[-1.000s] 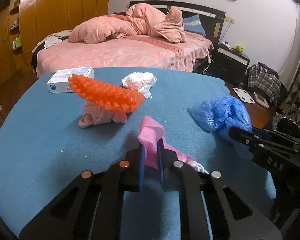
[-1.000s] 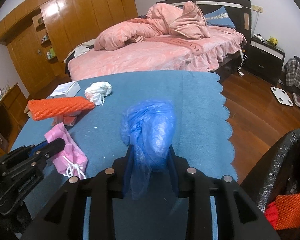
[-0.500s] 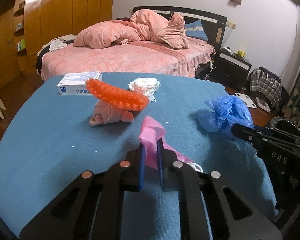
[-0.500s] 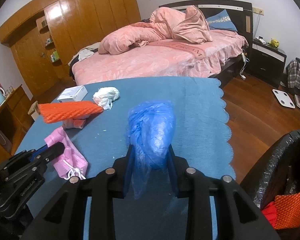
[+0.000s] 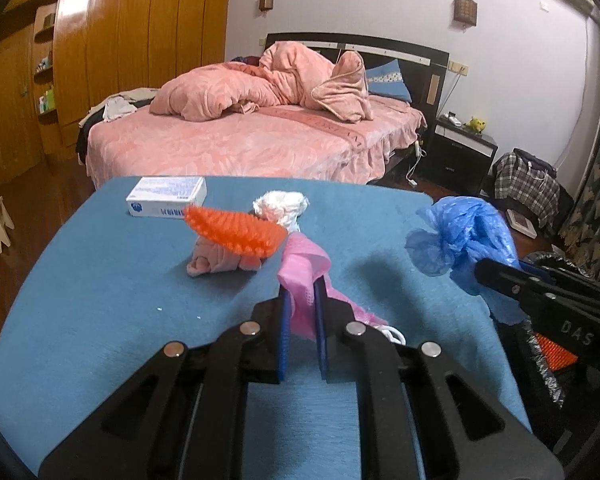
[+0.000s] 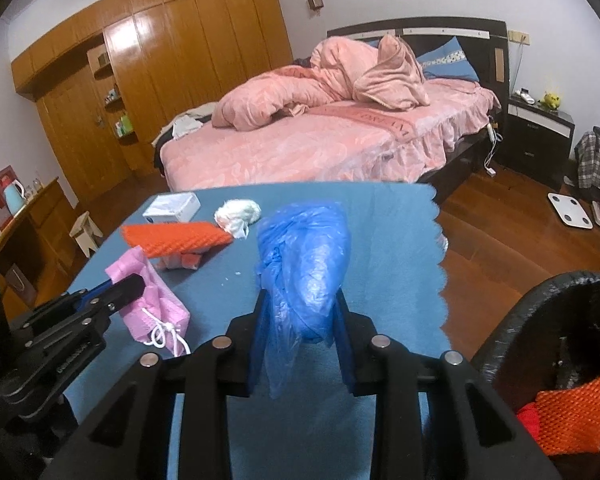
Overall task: Collect trash
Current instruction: 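Carry the pink bag and blue bag over the trash bin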
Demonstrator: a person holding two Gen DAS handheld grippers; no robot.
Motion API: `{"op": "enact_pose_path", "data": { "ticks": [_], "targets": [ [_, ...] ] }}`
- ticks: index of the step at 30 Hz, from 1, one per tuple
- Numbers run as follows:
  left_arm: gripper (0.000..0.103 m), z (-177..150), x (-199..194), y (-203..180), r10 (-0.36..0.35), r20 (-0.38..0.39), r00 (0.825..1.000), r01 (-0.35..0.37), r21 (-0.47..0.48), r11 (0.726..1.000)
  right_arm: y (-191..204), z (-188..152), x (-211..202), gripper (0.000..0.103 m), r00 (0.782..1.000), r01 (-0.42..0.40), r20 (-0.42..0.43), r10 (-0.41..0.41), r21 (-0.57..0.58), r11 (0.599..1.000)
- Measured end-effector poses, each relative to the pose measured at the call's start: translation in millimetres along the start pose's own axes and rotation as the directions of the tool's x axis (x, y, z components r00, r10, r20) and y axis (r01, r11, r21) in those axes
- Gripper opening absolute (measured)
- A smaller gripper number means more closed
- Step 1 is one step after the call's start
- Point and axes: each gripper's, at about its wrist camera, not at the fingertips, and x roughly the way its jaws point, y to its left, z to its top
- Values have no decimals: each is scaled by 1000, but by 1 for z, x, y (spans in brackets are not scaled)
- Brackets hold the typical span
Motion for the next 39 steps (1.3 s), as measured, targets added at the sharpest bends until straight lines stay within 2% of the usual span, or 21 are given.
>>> {"op": "enact_pose_path", "data": {
  "ticks": [9, 17, 22, 30, 39],
  "targets": [
    [10, 13, -27, -14, -16, 55, 998, 15, 10, 1000, -8, 10, -43, 30, 997, 15, 71, -16, 19, 1000],
    [10, 26, -56, -49, -77, 109, 991, 72, 48, 996, -24, 13, -90, 30, 989, 40, 139, -43, 25, 999],
    [10, 29, -72, -81, -134, 134, 982, 123, 87, 989, -40, 9, -121, 30, 981, 78, 173, -84, 38, 996],
    [10, 25, -82, -129, -228, 131, 965, 209, 141, 968, -78, 0, -169, 30, 960, 168, 214, -182, 83, 982],
    [10, 17, -89, -188, -343, 114, 932, 313, 222, 924, -122, -22, -203, 30, 933, 264, 210, -292, 151, 953]
  ]
}}
